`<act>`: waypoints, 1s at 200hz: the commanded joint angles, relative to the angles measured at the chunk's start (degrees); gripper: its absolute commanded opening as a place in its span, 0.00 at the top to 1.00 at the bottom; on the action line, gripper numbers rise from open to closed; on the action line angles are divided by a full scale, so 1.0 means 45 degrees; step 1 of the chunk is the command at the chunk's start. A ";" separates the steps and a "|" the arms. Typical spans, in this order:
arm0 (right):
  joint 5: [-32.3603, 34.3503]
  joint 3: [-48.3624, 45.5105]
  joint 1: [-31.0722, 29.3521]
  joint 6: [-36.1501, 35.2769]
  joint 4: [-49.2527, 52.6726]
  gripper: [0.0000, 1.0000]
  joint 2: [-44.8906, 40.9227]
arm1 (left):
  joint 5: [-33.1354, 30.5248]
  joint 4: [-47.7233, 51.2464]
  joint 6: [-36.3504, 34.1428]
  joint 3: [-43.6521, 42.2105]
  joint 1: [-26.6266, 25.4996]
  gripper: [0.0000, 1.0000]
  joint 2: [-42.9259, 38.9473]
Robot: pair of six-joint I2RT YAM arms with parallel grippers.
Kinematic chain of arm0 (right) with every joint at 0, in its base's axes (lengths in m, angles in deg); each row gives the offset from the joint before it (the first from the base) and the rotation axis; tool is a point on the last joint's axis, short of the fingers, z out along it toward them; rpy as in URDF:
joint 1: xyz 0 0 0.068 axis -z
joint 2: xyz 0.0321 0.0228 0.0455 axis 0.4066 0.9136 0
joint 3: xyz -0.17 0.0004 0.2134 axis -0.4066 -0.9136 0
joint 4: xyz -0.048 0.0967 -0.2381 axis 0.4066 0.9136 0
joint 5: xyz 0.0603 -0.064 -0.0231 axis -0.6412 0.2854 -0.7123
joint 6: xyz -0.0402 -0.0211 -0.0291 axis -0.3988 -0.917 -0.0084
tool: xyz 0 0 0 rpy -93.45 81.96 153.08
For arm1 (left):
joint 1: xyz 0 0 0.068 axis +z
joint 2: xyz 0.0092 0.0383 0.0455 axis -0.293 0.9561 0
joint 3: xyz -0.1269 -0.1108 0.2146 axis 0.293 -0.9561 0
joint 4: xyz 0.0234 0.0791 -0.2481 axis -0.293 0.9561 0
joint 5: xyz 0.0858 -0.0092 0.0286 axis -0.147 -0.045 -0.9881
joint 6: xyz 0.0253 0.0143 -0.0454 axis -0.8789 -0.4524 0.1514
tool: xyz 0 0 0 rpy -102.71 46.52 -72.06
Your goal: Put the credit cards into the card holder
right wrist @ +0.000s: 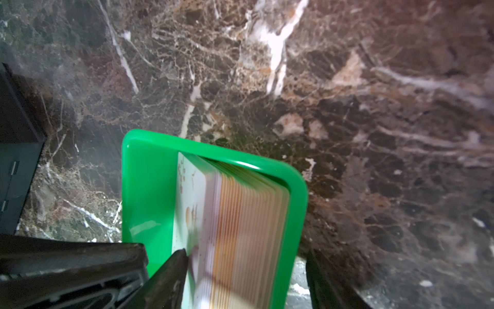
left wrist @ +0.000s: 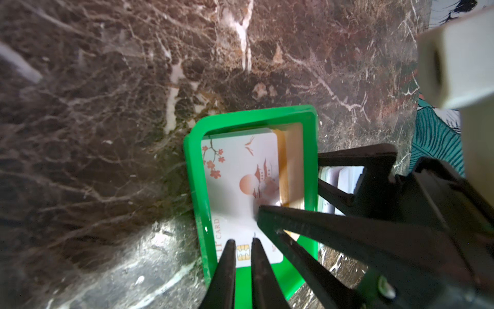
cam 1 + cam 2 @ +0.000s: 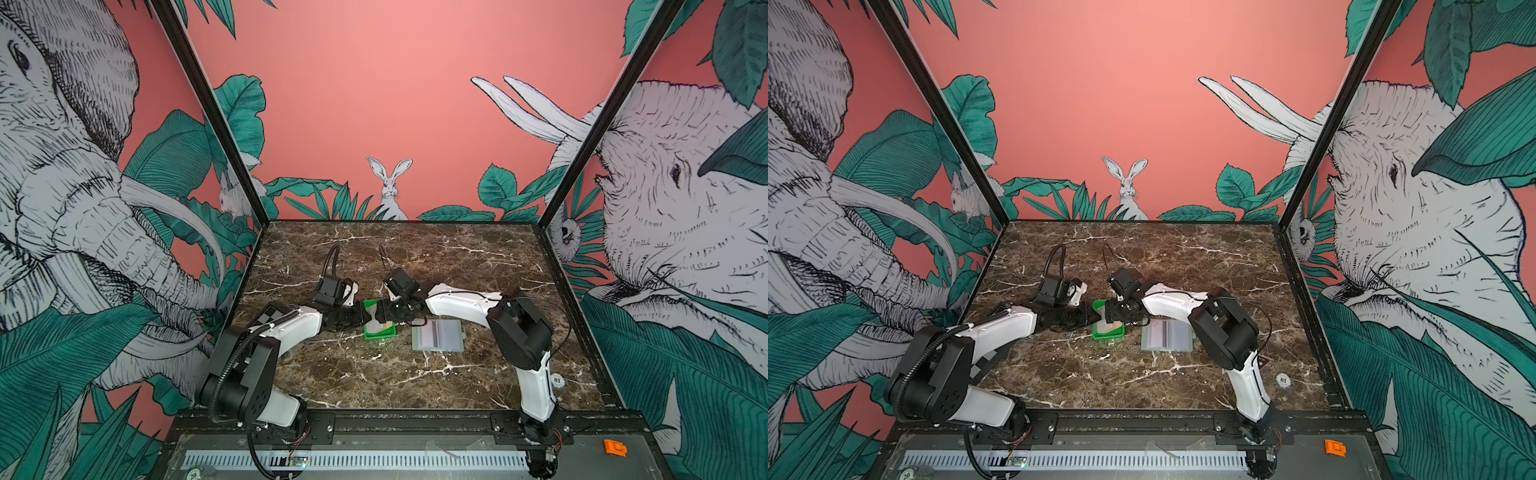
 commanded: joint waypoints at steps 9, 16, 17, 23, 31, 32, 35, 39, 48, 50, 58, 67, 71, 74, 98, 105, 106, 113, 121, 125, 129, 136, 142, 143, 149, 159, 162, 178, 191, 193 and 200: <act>0.0470 -0.0305 -0.0031 0.0026 0.0122 0.34 -0.0357 | -0.0112 -0.0032 -0.0310 0.0322 0.0085 0.85 0.0090; 0.0514 -0.0313 -0.0031 -0.0011 0.0201 0.34 -0.0409 | -0.0122 -0.0044 -0.0315 0.0328 0.0075 0.85 0.0110; 0.0532 -0.0311 -0.0031 -0.0012 0.0203 0.34 -0.0421 | -0.0122 -0.0045 -0.0315 0.0323 0.0080 0.85 0.0120; 0.0575 -0.0302 -0.0002 -0.0040 0.0270 0.34 -0.0450 | -0.0122 -0.0049 -0.0318 0.0318 0.0085 0.85 0.0146; 0.0600 -0.0270 0.0025 -0.0070 0.0374 0.34 -0.0519 | -0.0127 -0.0063 -0.0325 0.0318 0.0085 0.85 0.0184; 0.0605 -0.0269 0.0026 -0.0081 0.0397 0.34 -0.0524 | -0.0124 -0.0074 -0.0329 0.0318 0.0085 0.85 0.0196; 0.0609 -0.0269 0.0047 -0.0095 0.0432 0.34 -0.0546 | -0.0107 -0.0070 -0.0334 0.0327 0.0085 0.85 0.0216; 0.0623 -0.0272 0.0060 -0.0115 0.0467 0.35 -0.0587 | -0.0118 -0.0066 -0.0334 0.0324 0.0075 0.85 0.0234; 0.0683 -0.0307 0.0080 -0.0159 0.0526 0.35 -0.0673 | -0.0122 -0.0100 -0.0320 0.0318 0.0075 0.85 0.0269; 0.0686 -0.0308 0.0099 -0.0172 0.0539 0.35 -0.0692 | -0.0122 -0.0104 -0.0306 0.0318 0.0088 0.85 0.0267; 0.0707 -0.0344 0.0124 -0.0193 0.0574 0.35 -0.0779 | -0.0122 -0.0125 -0.0315 0.0302 0.0085 0.85 0.0287; 0.0759 -0.0385 0.0161 -0.0232 0.0596 0.35 -0.0858 | -0.0122 -0.0142 -0.0287 0.0298 0.0085 0.85 0.0328; 0.0764 -0.0419 0.0192 -0.0247 0.0621 0.36 -0.0906 | -0.0119 -0.0144 -0.0309 0.0315 0.0083 0.85 0.0343; 0.0780 -0.0439 0.0197 -0.0245 0.0618 0.35 -0.0933 | -0.0104 -0.0144 -0.0297 0.0310 0.0085 0.85 0.0369; 0.0807 -0.0618 0.0296 -0.0255 0.0597 0.36 -0.1134 | -0.0030 -0.0270 -0.0227 0.0297 0.0067 0.85 0.0527; 0.0788 -0.0650 0.0318 -0.0248 0.0581 0.36 -0.1173 | -0.0005 -0.0298 -0.0214 0.0279 0.0073 0.84 0.0569; 0.0796 -0.0655 0.0319 -0.0257 0.0579 0.36 -0.1174 | -0.0015 -0.0299 -0.0206 0.0279 0.0069 0.84 0.0574; 0.0782 -0.0659 0.0335 -0.0254 0.0594 0.36 -0.1174 | -0.0005 -0.0335 -0.0187 0.0261 0.0046 0.84 0.0594; 0.0771 -0.0678 0.0339 -0.0263 0.0596 0.36 -0.1191 | 0.0012 -0.0368 -0.0164 0.0259 0.0046 0.84 0.0617; 0.0781 -0.0696 0.0345 -0.0267 0.0596 0.36 -0.1190 | 0.0015 -0.0395 -0.0159 0.0259 0.0031 0.84 0.0618; 0.0774 -0.0716 0.0360 -0.0257 0.0592 0.37 -0.1182 | 0.0015 -0.0408 -0.0144 0.0259 0.0027 0.83 0.0635; 0.0784 -0.0730 0.0377 -0.0240 0.0588 0.36 -0.1192 | 0.0015 -0.0398 -0.0140 0.0278 0.0003 0.83 0.0667; 0.0771 -0.0747 0.0379 -0.0248 0.0570 0.37 -0.1212 | 0.0015 -0.0395 -0.0139 0.0297 -0.0031 0.83 0.0695; 0.0768 -0.0752 0.0379 -0.0248 0.0573 0.37 -0.1212 | 0.0015 -0.0396 -0.0129 0.0298 -0.0041 0.83 0.0706; 0.0770 -0.0774 0.0397 -0.0232 0.0565 0.37 -0.1233 | 0.0015 -0.0398 -0.0103 0.0330 -0.0092 0.83 0.0744; 0.0786 -0.0805 0.0399 -0.0222 0.0508 0.37 -0.1288 | -0.0022 -0.0393 -0.0102 0.0371 -0.0176 0.83 0.0821; 0.0793 -0.0829 0.0408 -0.0227 0.0507 0.37 -0.1308 | -0.0034 -0.0398 -0.0112 0.0376 -0.0204 0.83 0.0849; 0.0787 -0.0869 0.0418 -0.0228 0.0503 0.37 -0.1417 | -0.0082 -0.0416 -0.0110 0.0454 -0.0317 0.83 0.1022; 0.0789 -0.0908 0.0413 -0.0235 0.0513 0.38 -0.1537 | -0.0117 -0.0485 -0.0079 0.0474 -0.0411 0.83 0.1142; 0.0786 -0.0917 0.0417 -0.0235 0.0516 0.38 -0.1558 | -0.0121 -0.0488 -0.0070 0.0474 -0.0420 0.83 0.1160; 0.0785 -0.0933 0.0418 -0.0245 0.0499 0.38 -0.1627 | -0.0139 -0.0542 -0.0025 0.0474 -0.0458 0.83 0.1202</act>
